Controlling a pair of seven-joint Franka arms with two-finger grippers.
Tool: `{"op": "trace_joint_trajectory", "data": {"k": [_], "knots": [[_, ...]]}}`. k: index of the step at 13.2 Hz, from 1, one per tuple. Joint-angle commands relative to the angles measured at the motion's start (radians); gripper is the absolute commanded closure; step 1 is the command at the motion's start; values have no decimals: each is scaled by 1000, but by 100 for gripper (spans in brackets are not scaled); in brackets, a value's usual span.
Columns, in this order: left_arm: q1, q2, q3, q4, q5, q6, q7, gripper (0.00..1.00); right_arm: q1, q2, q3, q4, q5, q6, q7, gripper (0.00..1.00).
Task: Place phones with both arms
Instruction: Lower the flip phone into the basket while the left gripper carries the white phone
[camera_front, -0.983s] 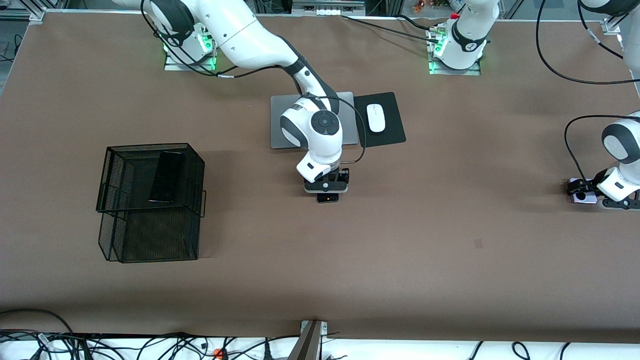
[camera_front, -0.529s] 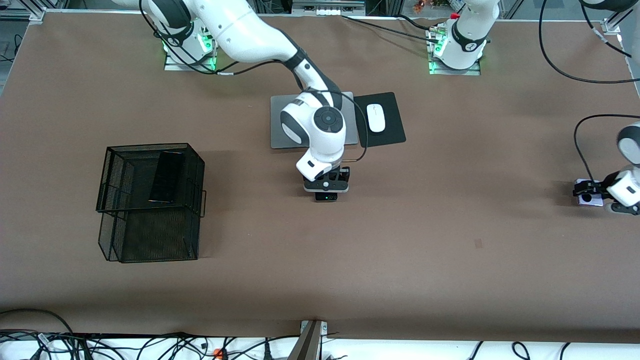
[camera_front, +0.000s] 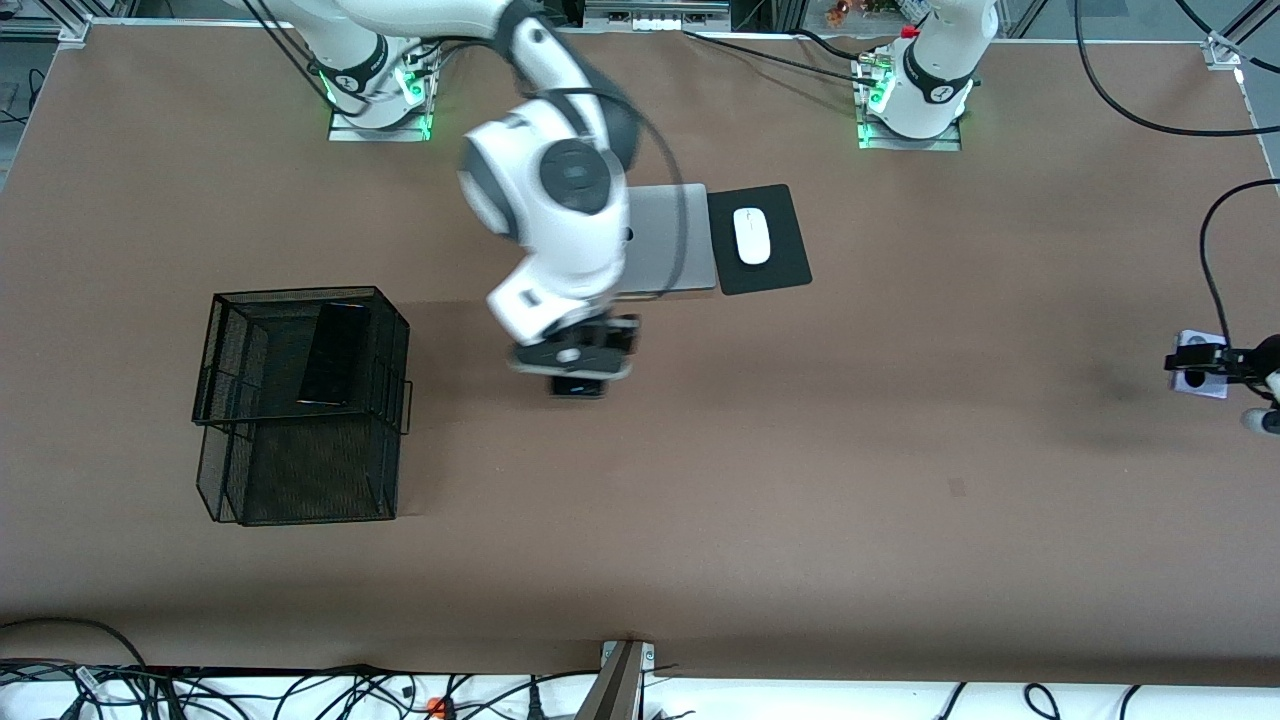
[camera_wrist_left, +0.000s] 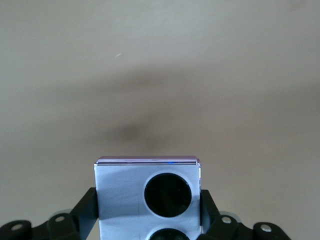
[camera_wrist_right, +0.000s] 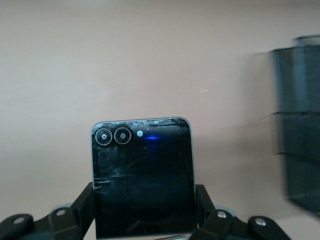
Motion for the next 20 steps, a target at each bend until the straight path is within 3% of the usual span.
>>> {"op": "trace_joint_trajectory", "data": {"k": [1, 5, 8, 10, 14, 16, 17, 18, 19, 20], "knots": [[-146, -34, 10, 10, -22, -80, -162, 48, -22, -193, -138, -281, 104, 46, -204, 100], [-411, -14, -2, 12, -49, -75, -429, 47, -23, -391, -353, -626, 135, 216, -483, 100], [-612, 53, 0, 12, -180, -8, -709, 47, -23, -415, -499, -766, 143, 348, -667, 100], [-726, 101, -2, 10, -194, 124, -883, 46, -46, -401, -532, -803, 161, 397, -723, 100], [-916, 223, 0, -2, -257, 432, -1132, 45, -95, -306, -540, -805, 305, 428, -852, 100], [-940, 271, 1, 0, -243, 534, -1167, 42, -98, -280, -541, -800, 305, 431, -852, 100], [-943, 292, 0, -2, -243, 576, -1169, 41, -100, -274, -543, -799, 305, 431, -852, 94], [-970, 312, 0, -2, -244, 609, -1173, 38, -106, -258, -546, -791, 305, 431, -851, 62], [-989, 328, 4, -5, -247, 628, -1175, 37, -112, -248, -549, -778, 307, 431, -849, 10], [-989, 339, 4, -3, -247, 636, -1175, 25, -112, -240, -552, -762, 307, 427, -851, 1]]}}
